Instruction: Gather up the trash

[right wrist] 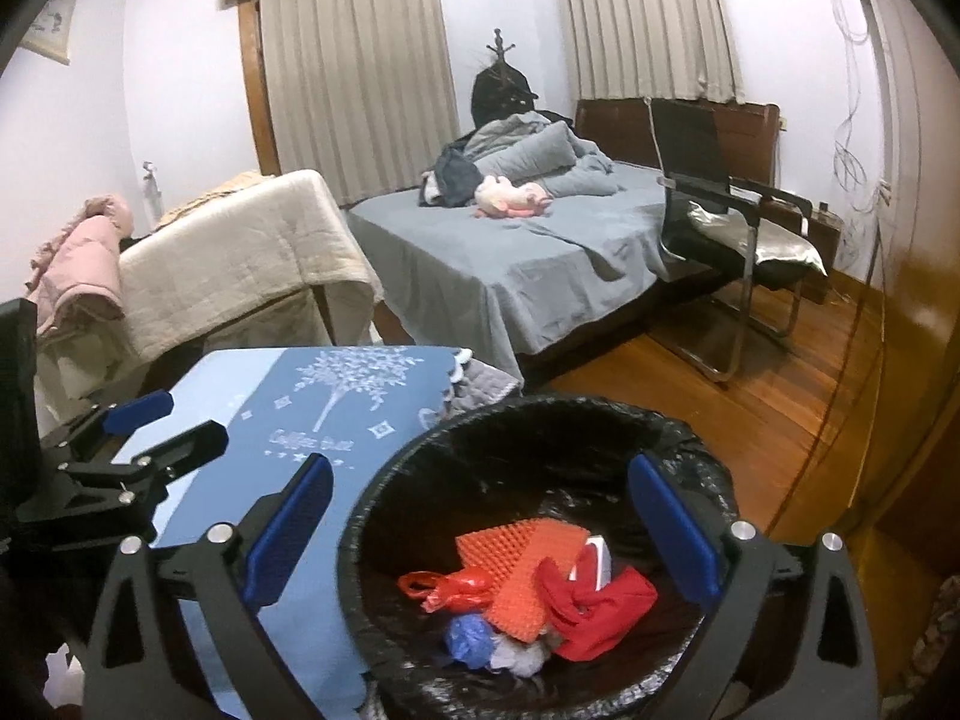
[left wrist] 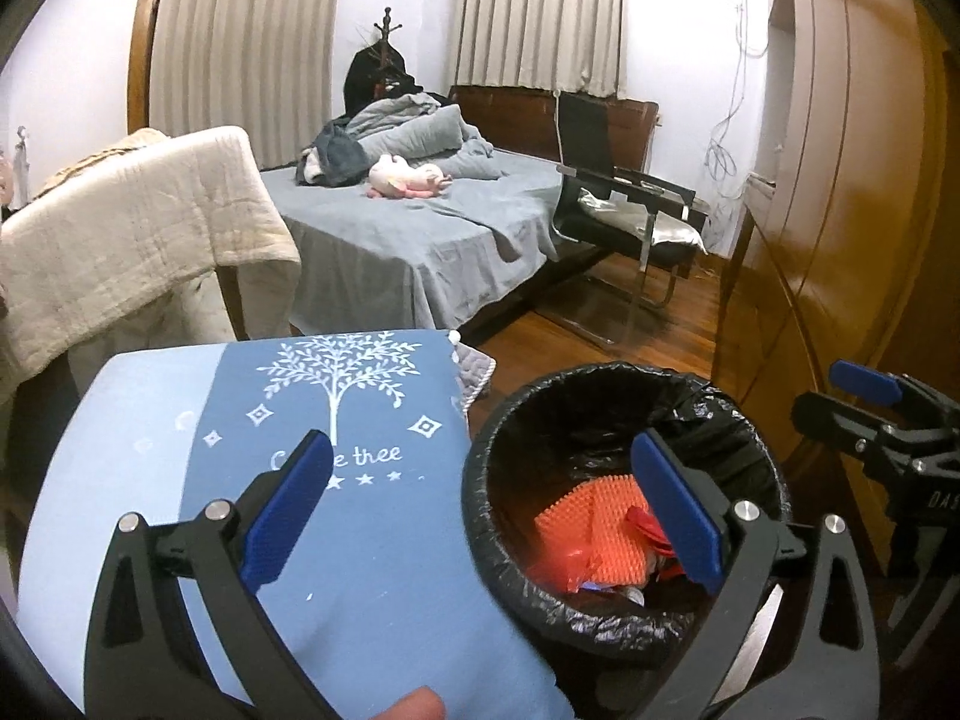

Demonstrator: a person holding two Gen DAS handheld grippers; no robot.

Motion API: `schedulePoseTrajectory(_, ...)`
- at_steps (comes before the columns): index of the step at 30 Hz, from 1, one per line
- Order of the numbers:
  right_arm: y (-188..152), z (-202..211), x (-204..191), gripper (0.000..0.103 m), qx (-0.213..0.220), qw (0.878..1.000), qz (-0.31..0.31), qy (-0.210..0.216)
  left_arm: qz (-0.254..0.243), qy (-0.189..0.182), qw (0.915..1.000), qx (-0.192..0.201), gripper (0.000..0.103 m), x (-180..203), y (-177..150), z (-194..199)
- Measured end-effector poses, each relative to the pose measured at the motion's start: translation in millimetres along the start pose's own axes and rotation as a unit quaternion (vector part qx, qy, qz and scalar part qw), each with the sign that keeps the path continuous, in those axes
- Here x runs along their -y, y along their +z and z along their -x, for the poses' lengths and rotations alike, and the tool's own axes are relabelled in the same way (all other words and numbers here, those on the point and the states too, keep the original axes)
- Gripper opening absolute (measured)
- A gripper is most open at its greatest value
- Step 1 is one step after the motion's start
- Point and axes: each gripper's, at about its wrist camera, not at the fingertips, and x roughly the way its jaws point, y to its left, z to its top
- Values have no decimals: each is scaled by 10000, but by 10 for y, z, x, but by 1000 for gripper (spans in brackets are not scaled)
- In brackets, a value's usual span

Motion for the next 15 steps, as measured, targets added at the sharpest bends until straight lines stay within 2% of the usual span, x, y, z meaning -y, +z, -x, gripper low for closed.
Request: schedulePoseTrajectory(15, 139, 279, -289, 97, 164, 9994, 277, 114, 38, 212, 9994, 265, 97, 13, 50, 507)
